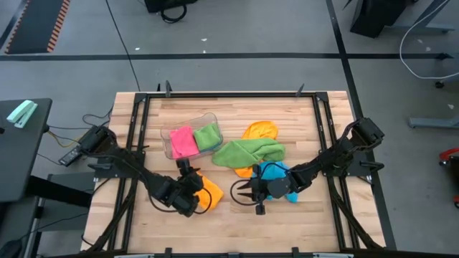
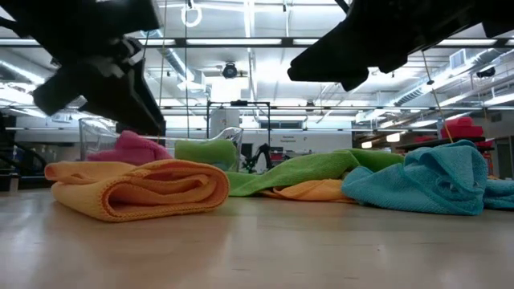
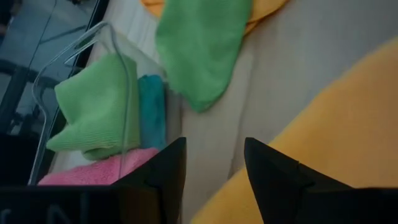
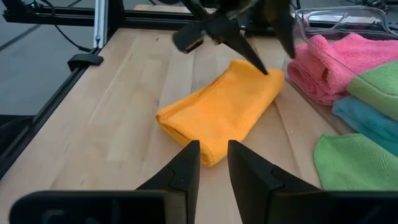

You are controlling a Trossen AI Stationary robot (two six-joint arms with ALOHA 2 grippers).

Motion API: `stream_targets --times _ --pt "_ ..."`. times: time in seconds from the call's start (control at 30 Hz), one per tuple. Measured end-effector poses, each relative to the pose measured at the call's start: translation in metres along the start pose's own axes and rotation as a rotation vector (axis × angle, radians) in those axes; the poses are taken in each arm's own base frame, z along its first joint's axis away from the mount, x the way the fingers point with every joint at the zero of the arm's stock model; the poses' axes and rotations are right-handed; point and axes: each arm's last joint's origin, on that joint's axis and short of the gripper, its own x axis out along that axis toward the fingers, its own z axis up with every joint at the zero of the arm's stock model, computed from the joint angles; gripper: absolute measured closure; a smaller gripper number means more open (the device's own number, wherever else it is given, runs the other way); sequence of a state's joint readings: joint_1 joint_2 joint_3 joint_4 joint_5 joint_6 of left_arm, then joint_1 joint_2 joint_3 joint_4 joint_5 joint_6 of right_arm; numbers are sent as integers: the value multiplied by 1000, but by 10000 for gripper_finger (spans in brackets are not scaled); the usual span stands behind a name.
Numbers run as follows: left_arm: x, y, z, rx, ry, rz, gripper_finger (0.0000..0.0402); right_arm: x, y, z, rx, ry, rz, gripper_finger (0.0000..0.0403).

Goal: Fold microfiber towels
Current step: Fold the bottom yellow microfiber towel

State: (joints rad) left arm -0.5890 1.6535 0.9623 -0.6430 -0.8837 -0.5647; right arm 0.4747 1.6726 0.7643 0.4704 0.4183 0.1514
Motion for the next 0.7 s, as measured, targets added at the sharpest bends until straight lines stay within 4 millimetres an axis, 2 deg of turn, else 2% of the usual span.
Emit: stream_targets --times 0.13,0.23,0.43,0.7 --pt "4 3 1 -73 10 10 230 0 0 0 0 0 0 311" --pt "6 3 -5 -119 24 9 230 0 0 0 2 0 0 311" --pt "18 5 -27 -110 80 25 230 -1 3 0 -1 0 10 311" --pt "23 4 -32 -47 172 -82 230 -2 4 -1 -11 3 12 311"
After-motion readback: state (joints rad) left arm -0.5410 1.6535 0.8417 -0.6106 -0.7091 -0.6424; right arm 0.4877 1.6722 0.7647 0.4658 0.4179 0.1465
